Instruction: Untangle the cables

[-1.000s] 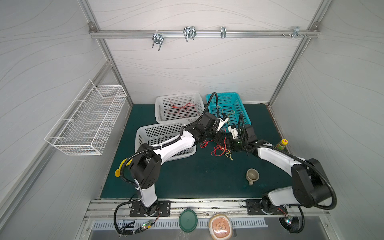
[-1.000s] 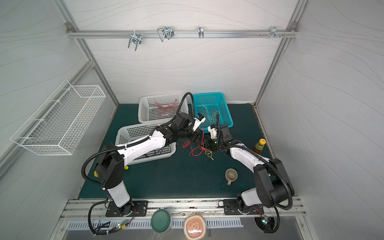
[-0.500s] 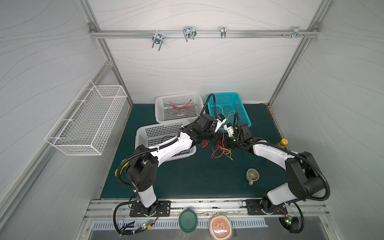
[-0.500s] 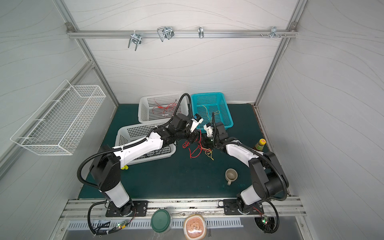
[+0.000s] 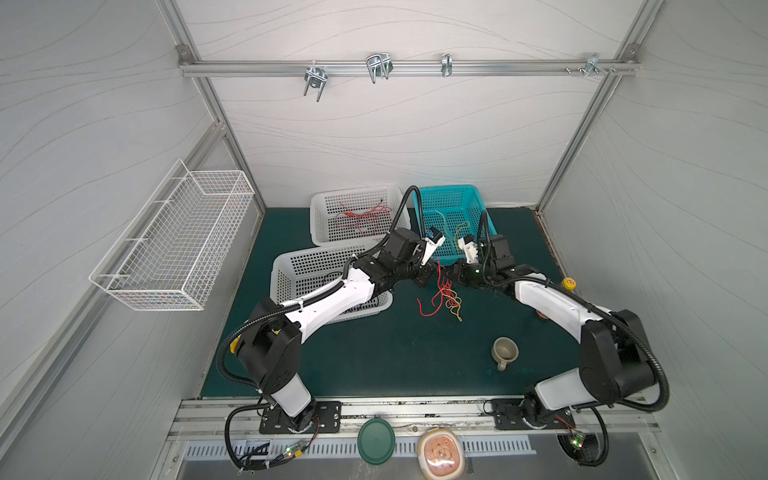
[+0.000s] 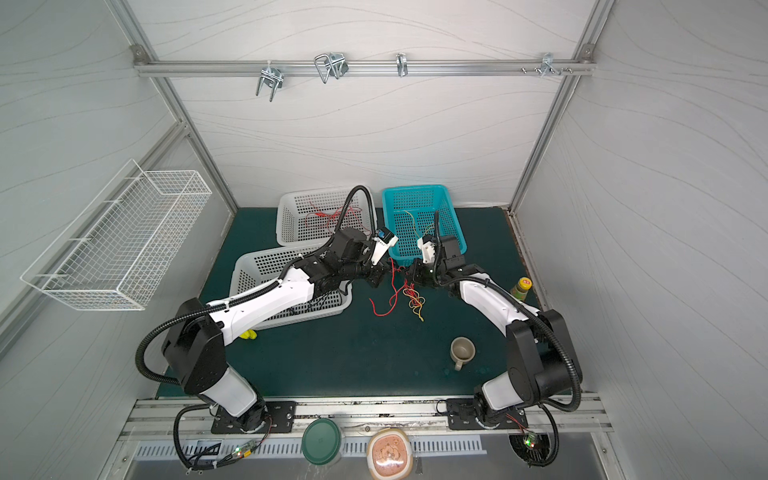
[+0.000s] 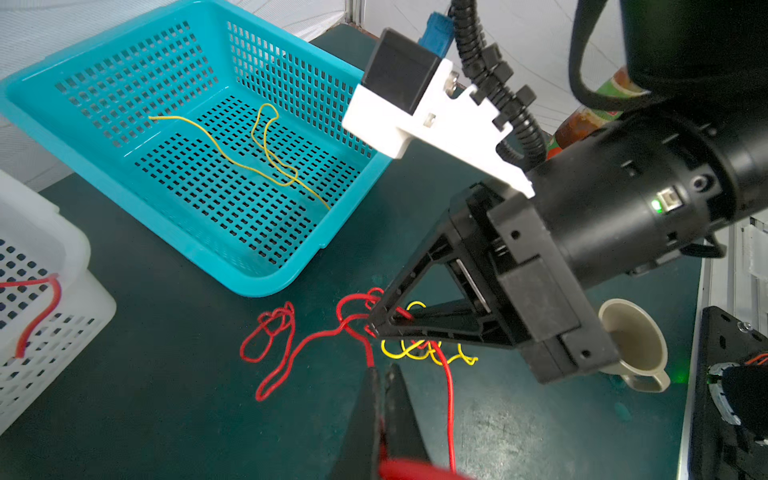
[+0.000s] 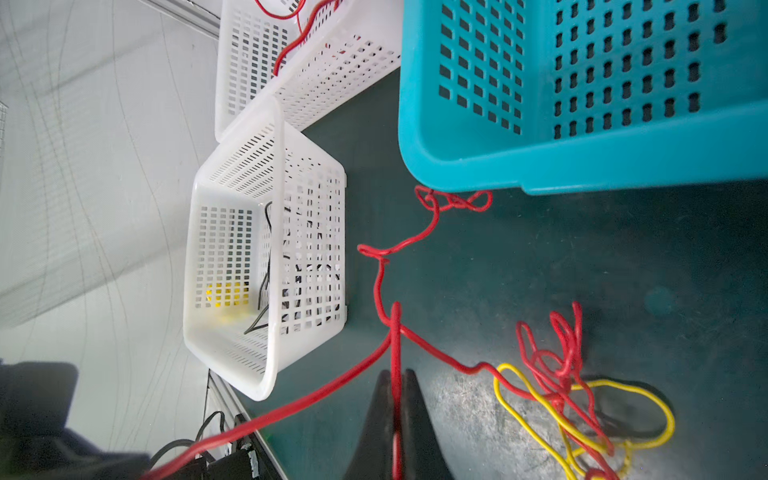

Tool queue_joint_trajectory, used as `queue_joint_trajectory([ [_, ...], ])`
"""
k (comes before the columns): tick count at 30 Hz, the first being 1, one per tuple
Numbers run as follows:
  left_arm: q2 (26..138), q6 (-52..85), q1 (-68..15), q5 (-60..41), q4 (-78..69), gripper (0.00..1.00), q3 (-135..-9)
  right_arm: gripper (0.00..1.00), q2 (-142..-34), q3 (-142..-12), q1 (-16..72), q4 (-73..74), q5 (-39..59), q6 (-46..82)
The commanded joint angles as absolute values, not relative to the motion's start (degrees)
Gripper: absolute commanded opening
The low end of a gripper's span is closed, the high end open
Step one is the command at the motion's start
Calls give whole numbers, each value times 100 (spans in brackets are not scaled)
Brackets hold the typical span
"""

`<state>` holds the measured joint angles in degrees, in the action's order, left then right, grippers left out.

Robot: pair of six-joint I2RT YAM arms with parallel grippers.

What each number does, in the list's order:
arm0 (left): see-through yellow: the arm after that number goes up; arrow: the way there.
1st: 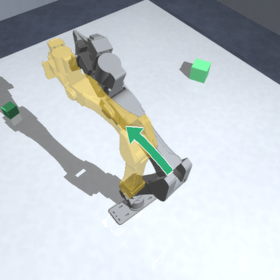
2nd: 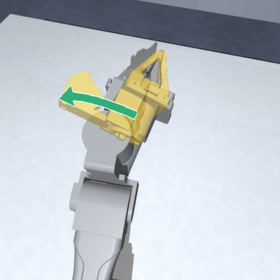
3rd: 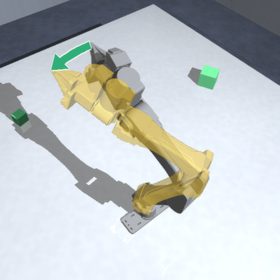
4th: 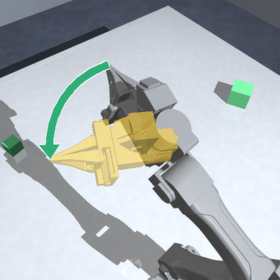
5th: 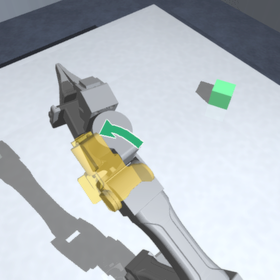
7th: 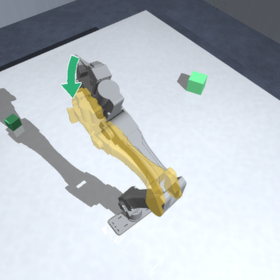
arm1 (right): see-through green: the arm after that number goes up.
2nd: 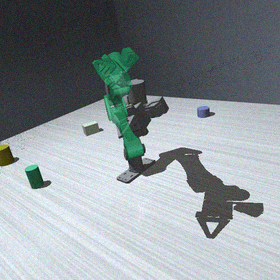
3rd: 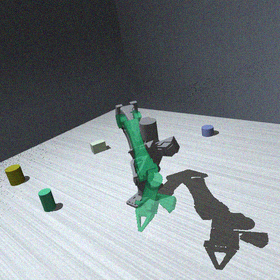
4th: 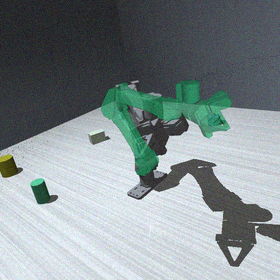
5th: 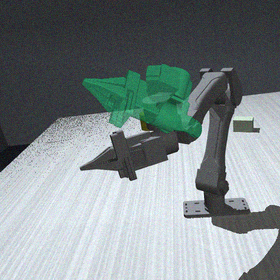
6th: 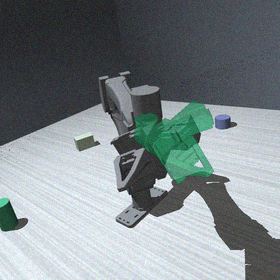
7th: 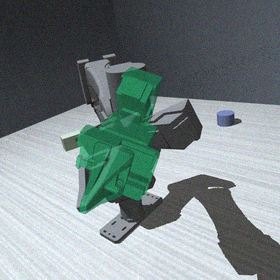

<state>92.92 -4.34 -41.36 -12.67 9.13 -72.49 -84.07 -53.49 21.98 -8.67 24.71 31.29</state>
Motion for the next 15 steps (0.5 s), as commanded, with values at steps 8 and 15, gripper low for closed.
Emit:
queue_joint_trajectory([
  [8,8754,-417,-3980,-681,956,0,-7011,0,-8042,-5240,1723,-1604,1929,2616],
  [15,8400,-212,-3564,101,1334,0,-6856,0,-7674,-5045,1277,-2159,1060,2371],
])
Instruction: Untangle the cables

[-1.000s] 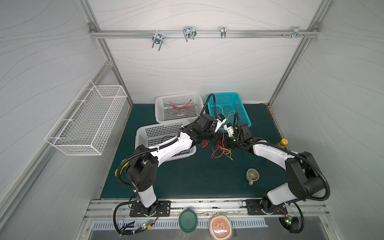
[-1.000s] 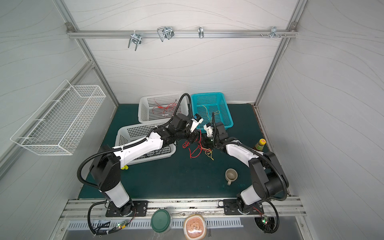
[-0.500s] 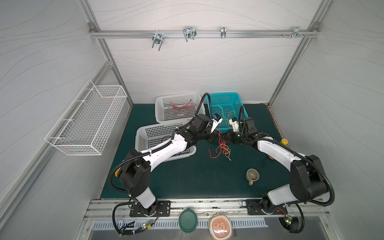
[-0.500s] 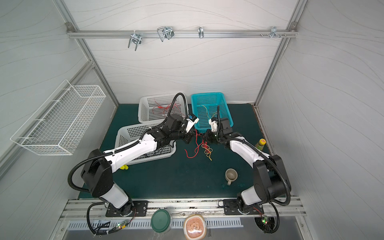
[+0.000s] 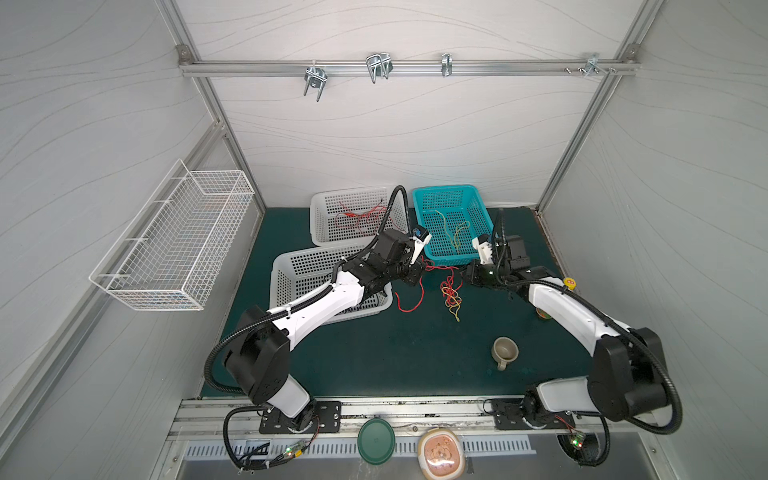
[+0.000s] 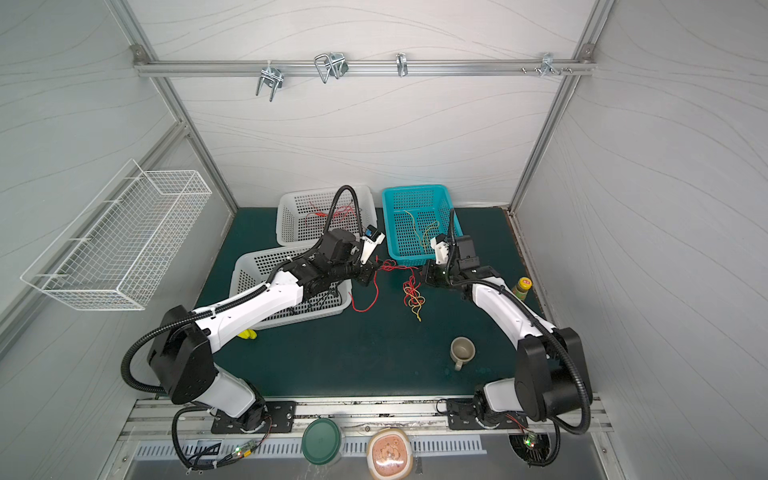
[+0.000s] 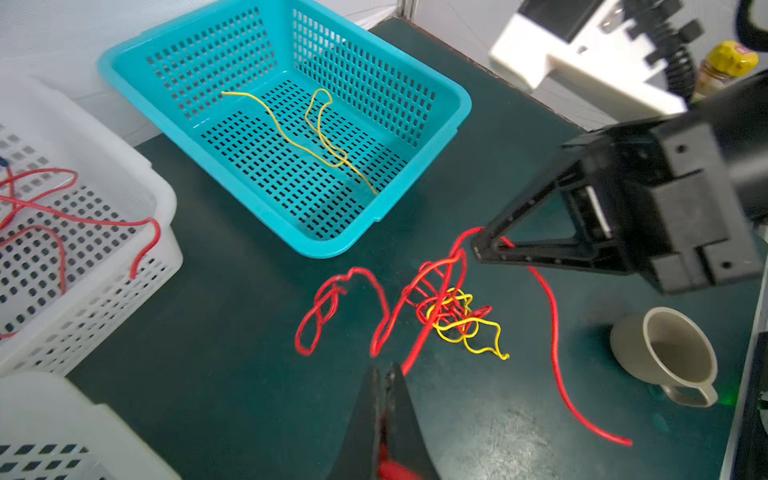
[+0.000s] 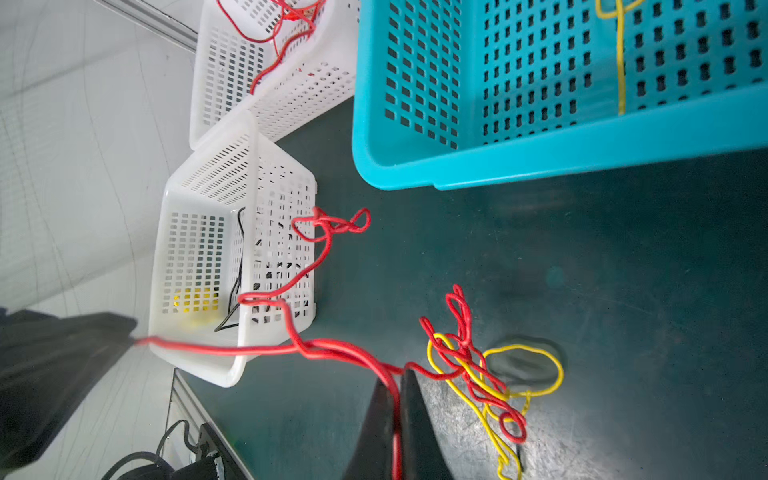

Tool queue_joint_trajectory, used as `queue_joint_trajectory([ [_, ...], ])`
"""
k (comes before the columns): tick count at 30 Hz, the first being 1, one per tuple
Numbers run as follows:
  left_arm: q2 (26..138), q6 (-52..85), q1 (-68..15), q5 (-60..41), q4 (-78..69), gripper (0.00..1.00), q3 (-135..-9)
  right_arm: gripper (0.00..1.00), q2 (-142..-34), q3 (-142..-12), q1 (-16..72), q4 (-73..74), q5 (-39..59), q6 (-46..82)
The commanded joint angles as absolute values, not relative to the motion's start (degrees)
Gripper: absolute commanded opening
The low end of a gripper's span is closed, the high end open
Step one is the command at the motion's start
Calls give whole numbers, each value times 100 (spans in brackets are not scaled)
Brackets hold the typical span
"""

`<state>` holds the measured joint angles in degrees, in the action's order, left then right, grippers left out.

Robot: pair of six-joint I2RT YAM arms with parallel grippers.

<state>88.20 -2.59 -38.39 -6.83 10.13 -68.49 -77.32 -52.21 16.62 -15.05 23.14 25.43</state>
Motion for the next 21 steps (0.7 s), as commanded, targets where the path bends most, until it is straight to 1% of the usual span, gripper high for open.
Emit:
queue_joint_trajectory([
  [1,8357,-211,-3546,146,1369,0,-6845,0,-7679,-5034,1270,-2195,981,2343],
  [4,8304,-224,-3540,26,1390,0,-6868,0,-7762,-4973,1260,-2128,1042,2327],
  [7,8345,-219,-3540,-451,1324,0,-6955,0,-7865,-4905,1262,-1911,1274,2411],
  [8,8364,-208,-3541,-624,1304,0,-6990,2,-7919,-4904,1264,-1885,1267,2429],
  [10,8434,-214,-3537,-982,1325,0,-7114,10,-7992,-4922,1258,-1913,1155,2452],
  [11,8471,-220,-3539,-1098,1357,0,-7187,12,-8008,-4922,1262,-1924,1100,2449],
  [13,8565,-232,-3544,-1345,1488,0,-7362,21,-8030,-4938,1257,-1973,910,2445],
  [17,8655,-266,-3541,-1657,1814,0,-7734,31,-8073,-4966,1261,-2129,544,2365],
  [21,8743,-214,-3545,-1838,2225,0,-8199,40,-8035,-4944,1270,-2090,581,2311],
])
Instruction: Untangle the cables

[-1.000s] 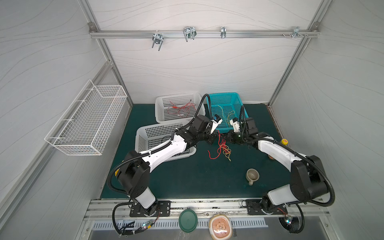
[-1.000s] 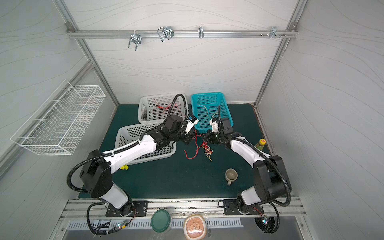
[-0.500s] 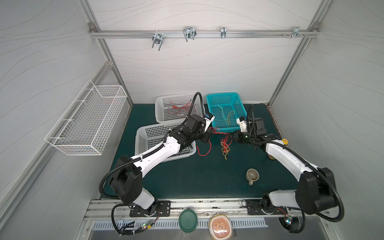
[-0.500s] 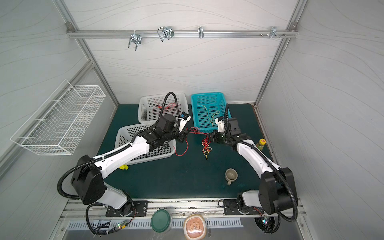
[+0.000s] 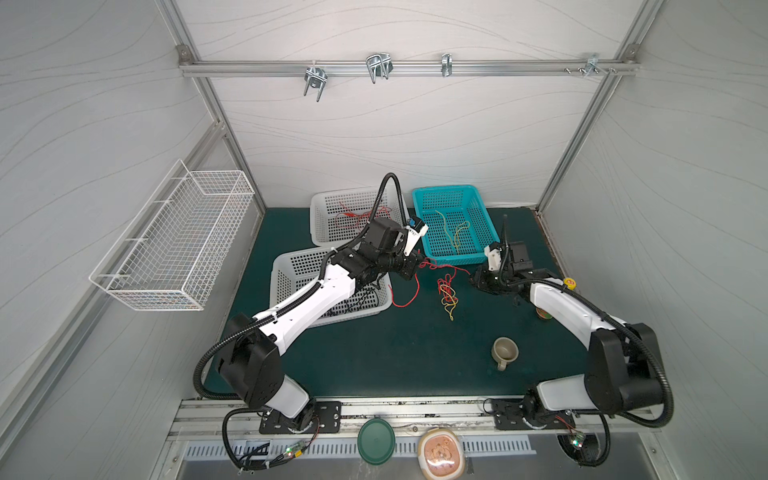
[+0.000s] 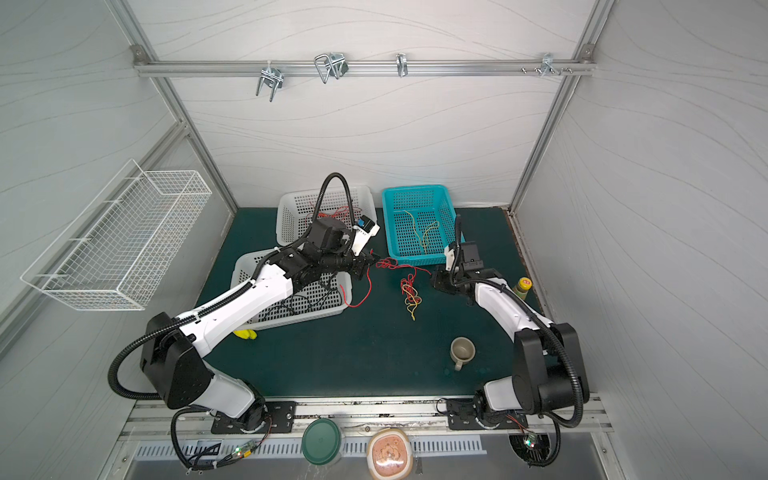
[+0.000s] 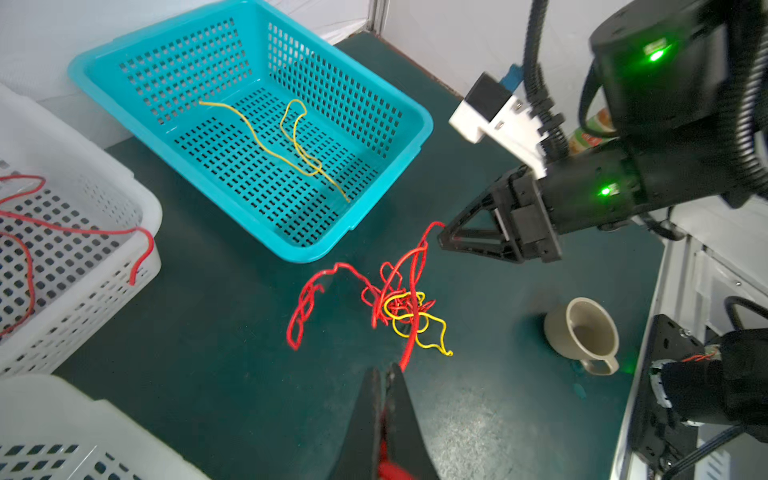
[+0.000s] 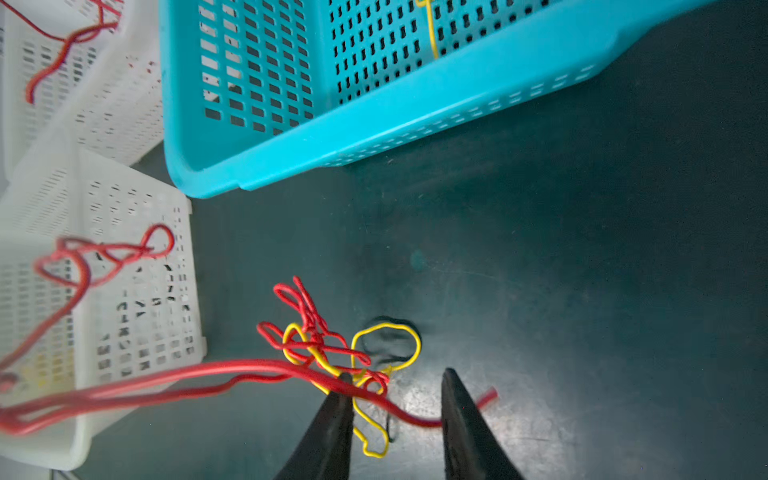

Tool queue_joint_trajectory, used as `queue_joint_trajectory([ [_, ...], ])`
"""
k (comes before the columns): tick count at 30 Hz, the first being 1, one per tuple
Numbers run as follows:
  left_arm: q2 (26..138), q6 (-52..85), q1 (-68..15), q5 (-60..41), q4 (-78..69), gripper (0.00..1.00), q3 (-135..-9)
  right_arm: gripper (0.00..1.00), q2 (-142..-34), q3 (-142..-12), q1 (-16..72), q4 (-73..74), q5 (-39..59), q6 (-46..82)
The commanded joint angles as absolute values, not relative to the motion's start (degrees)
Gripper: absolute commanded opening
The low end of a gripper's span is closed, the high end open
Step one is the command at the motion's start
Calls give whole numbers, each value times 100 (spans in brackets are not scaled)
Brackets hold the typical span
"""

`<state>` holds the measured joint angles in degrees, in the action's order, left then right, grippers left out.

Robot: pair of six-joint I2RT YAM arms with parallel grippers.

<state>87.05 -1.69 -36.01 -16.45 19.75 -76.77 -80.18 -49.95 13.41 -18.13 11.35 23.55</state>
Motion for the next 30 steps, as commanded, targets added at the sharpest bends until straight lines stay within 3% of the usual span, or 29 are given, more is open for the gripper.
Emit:
queue_joint_trajectory([
  [1,8766,-181,-3537,-1895,2333,0,-8302,43,-8020,-4927,1274,-2099,524,2314],
  [6,8815,-14,-3535,-2113,2666,0,-8861,54,-7989,-4931,1267,-2250,113,2318],
  [16,8782,107,-3537,-1995,2910,0,-9755,62,-7756,-4733,1272,-2132,169,2388],
  [22,8720,141,-3538,-1786,2674,0,-9701,63,-7053,-4330,1337,-1293,1261,2294],
  [26,8525,106,-3542,-1448,2180,0,-9347,66,-6594,-4004,1454,-382,2543,2251],
  [30,8261,158,-3542,-1105,1465,0,-8795,69,-6473,-4030,1926,-212,2259,2249],
])
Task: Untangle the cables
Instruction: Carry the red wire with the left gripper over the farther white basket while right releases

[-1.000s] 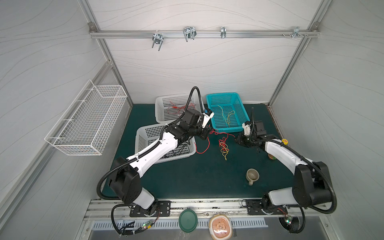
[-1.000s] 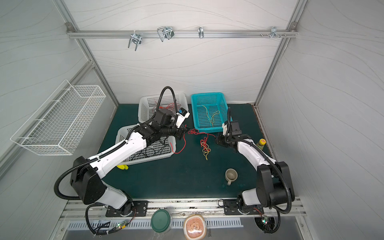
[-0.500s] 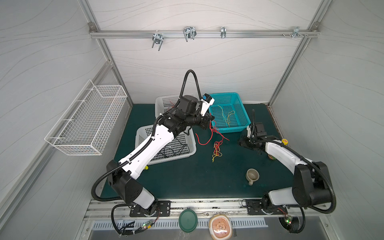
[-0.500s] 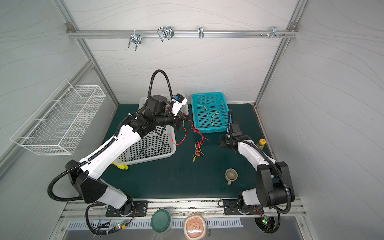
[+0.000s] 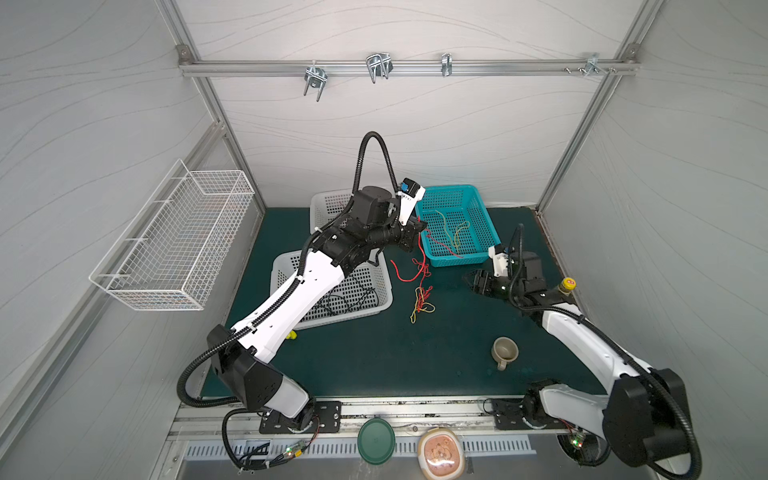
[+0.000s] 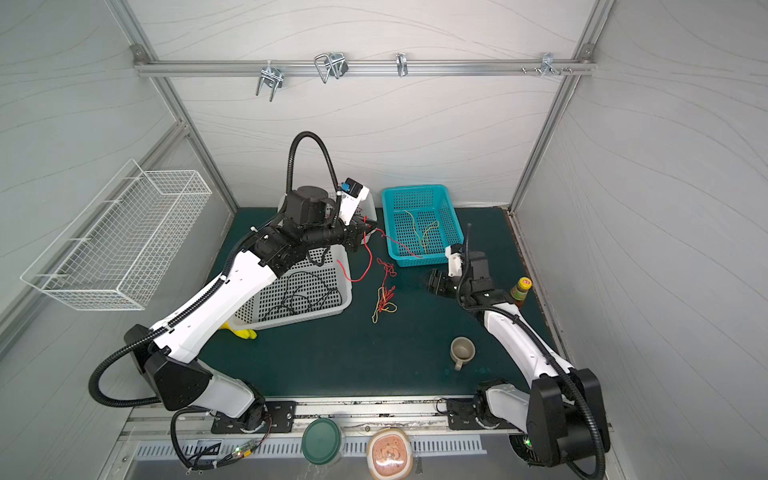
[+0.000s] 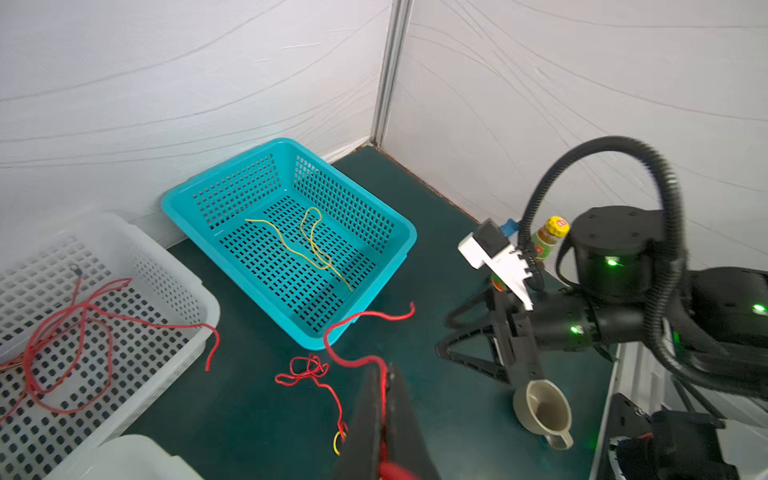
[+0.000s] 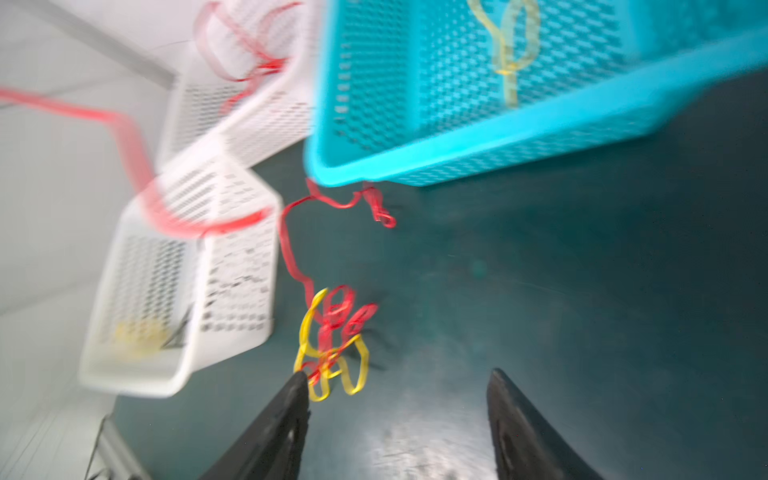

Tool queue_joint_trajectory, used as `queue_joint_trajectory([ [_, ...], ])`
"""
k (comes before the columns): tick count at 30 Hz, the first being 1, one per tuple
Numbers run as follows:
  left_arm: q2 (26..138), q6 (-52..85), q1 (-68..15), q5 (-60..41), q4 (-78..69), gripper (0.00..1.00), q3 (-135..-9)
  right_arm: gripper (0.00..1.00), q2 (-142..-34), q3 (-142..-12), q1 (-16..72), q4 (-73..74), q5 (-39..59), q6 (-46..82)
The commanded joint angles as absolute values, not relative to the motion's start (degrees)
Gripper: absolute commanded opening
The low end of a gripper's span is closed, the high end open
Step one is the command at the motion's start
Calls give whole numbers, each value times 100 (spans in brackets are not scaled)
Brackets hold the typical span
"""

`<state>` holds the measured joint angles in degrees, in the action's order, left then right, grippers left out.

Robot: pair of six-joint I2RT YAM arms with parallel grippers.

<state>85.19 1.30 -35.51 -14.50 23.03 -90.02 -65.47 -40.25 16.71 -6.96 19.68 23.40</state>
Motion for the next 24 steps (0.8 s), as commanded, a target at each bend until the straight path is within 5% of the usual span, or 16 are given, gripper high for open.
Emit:
queue_joint_trajectory([
  [1,8217,147,-3542,-991,1365,0,-8717,69,-6498,-4050,2008,-228,2141,2269],
  [14,9098,-234,-2997,666,1676,0,-9473,70,-6391,-4145,2435,-543,1193,2390],
  [24,10375,-218,-1587,-217,1588,0,-10253,70,-6158,-4112,2526,-1027,931,2467],
])
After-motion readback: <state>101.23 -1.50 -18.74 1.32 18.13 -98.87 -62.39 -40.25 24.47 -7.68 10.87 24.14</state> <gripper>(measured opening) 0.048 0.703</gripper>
